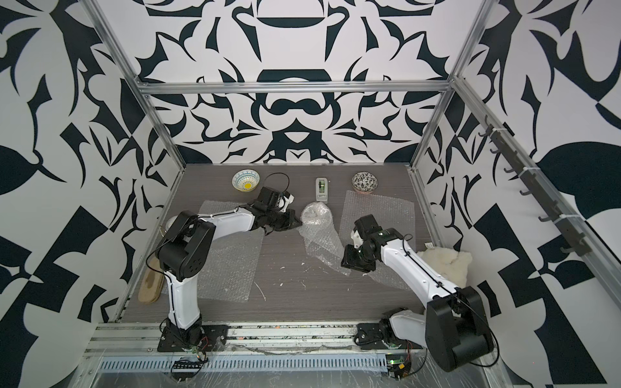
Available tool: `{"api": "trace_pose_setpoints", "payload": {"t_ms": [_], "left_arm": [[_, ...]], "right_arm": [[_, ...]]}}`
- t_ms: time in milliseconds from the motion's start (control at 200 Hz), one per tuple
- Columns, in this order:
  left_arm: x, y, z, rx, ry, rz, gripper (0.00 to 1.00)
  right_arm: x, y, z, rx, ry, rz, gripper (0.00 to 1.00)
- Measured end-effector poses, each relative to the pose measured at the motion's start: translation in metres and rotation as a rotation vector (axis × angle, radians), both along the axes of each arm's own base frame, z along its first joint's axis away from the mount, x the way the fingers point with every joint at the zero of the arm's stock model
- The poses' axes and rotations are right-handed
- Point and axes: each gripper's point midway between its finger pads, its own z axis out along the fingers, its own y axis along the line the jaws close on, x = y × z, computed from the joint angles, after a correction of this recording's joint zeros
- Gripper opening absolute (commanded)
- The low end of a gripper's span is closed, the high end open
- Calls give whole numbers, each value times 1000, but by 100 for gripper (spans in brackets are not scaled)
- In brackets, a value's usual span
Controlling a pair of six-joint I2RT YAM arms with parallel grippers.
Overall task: Wrap bowls in bubble wrap
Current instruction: Wrap the bowl in bubble wrap.
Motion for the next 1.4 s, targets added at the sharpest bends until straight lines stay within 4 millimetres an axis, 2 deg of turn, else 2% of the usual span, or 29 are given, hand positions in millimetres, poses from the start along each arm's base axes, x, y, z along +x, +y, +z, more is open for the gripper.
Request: {"api": "trace_pose_setpoints", "payload": {"t_ms": [315, 460, 590, 690, 800, 1005, 1105, 1170, 1295, 1400], "left_arm": [[0, 0, 0, 5, 3, 2, 0], [0, 1, -1, 7, 3, 0, 0], [0, 1, -2, 12, 2, -1, 0], [0, 1, -2, 15, 2, -4, 0], [4, 0, -1, 25, -10, -6, 0], [5, 3, -4, 55, -20, -10, 0], [5, 4, -4, 64, -18, -11, 0], [6, 4, -3, 66, -22, -11, 0], [7, 4, -2, 67, -26, -9, 0], [7, 4, -3, 70, -26, -11, 0]], "right_arm": [[-1, 0, -35, -16, 46, -24, 41], [6, 4, -43, -6, 40, -10, 27], [9, 6, -42, 4, 26, 9, 12], [11, 9, -36, 21, 9, 24, 7], [15, 17, -20, 64, -21, 37, 2], [32, 39, 25, 185, -82, 74, 1], [40, 53, 40, 252, -71, 99, 2], [43, 59, 40, 276, -54, 108, 2], [39, 57, 27, 256, 2, 107, 3], [32, 47, 14, 193, 37, 110, 14]]}}
